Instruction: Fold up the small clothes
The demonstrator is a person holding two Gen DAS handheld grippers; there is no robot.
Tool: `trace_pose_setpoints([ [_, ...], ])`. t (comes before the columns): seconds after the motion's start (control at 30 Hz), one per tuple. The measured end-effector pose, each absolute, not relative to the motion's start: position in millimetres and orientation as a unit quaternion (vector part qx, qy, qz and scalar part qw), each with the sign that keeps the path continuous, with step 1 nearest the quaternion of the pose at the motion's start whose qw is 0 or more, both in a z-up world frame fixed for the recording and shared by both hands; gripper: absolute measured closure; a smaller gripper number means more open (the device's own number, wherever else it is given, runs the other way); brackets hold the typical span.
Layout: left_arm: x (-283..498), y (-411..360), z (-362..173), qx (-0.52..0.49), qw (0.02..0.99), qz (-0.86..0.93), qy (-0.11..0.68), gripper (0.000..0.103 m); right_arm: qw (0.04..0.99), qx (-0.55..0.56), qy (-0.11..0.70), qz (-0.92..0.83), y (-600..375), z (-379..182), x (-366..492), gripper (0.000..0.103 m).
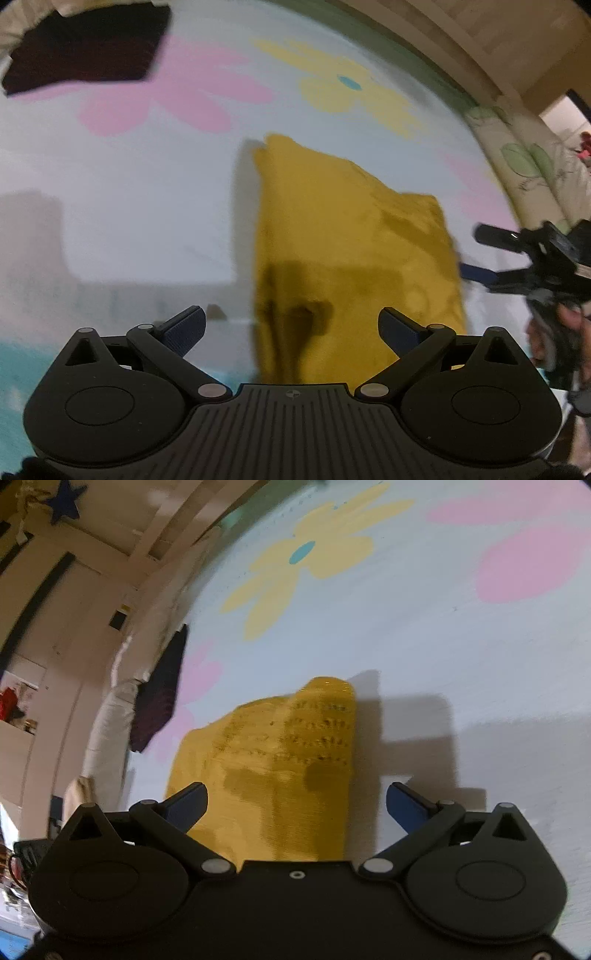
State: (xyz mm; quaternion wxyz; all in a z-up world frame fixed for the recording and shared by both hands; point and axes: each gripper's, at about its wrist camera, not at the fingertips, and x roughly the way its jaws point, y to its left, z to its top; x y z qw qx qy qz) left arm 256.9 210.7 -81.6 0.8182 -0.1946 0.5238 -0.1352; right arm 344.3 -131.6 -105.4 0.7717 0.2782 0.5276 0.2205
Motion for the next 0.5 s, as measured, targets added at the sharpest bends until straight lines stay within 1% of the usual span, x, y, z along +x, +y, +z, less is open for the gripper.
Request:
trace_pose_setpoints([
  [0.1, 256.7, 197.5, -91.6, -0.179, 0.806, -0.144, 0.546, 0.002, 0.768, 0.283, 0.528, 0.227, -128.8, -107.6, 341.5, 0.0],
  [0.23, 255.6, 182.0, -93.4, -0.136, 0.818, -0.151, 0.539, 0.002, 0.766, 0.277, 0.529, 0.236, -124.9, -114.1, 339.3, 0.0],
  [0.5, 257.7, 187.6, -95.8, -0.195, 0.821, -0.152, 0.514, 0.001, 0.768, 0.322, 0.486, 0.265, -118.9, -127.5, 343.0, 0.0],
])
